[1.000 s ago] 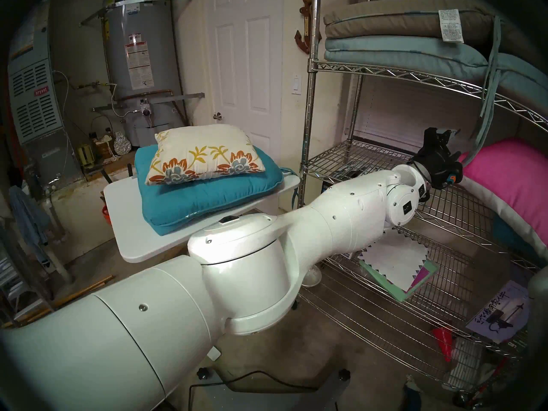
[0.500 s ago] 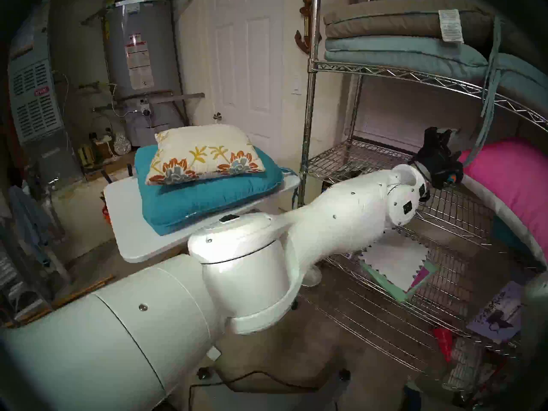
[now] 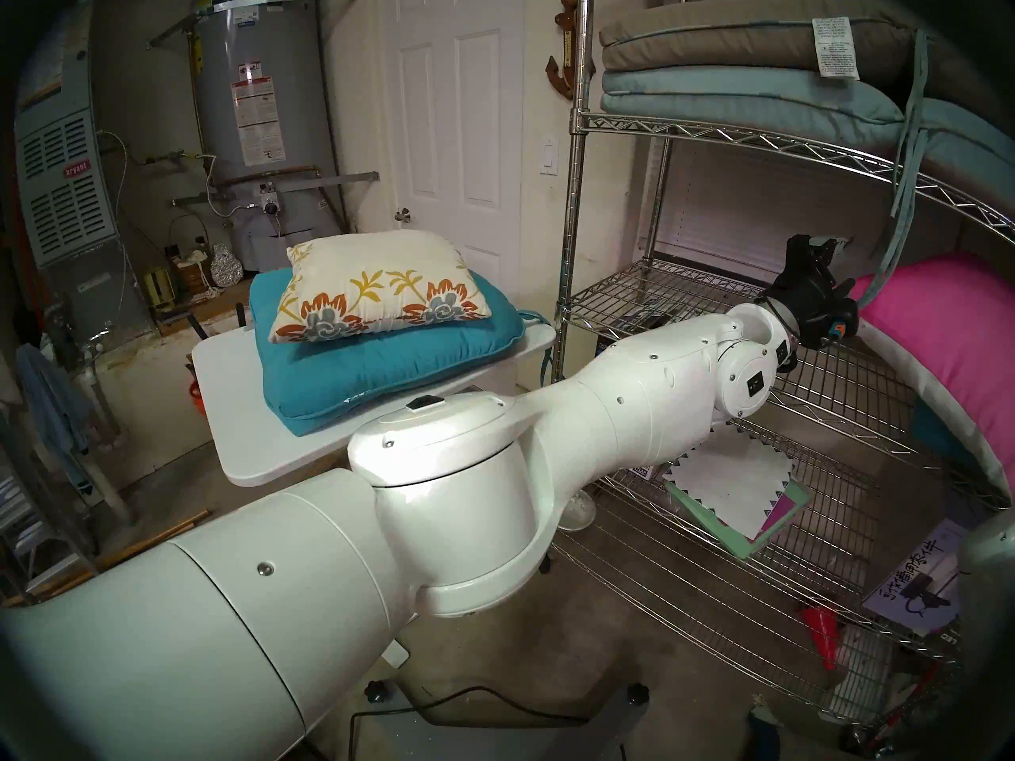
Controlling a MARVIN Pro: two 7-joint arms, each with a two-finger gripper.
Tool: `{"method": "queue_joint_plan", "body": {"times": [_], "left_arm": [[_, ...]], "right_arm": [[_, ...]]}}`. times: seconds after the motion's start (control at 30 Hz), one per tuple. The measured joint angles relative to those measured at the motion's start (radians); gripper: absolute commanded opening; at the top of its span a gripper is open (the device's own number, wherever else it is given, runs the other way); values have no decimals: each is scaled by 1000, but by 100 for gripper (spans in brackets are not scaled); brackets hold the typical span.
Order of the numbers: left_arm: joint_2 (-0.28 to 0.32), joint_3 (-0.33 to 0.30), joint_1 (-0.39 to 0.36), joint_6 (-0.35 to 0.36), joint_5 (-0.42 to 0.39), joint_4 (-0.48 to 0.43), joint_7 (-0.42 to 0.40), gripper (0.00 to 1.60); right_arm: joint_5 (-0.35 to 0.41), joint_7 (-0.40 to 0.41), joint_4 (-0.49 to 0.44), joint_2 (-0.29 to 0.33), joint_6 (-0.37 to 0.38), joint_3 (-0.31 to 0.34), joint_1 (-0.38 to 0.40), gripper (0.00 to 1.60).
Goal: Put cushion on the shelf
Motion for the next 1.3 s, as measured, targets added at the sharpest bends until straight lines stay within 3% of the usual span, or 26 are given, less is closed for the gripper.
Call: {"method": "queue_joint_plan", "body": {"times": [0.67, 1.3], "left_arm": [[0, 11, -4, 0, -14, 2, 6, 121], [0, 14, -4, 0, -24, 3, 6, 121]], "right_arm": [[-76, 2, 78, 41, -100, -1, -26, 0], [-143, -20, 160, 102, -144, -17, -22, 0]]}}
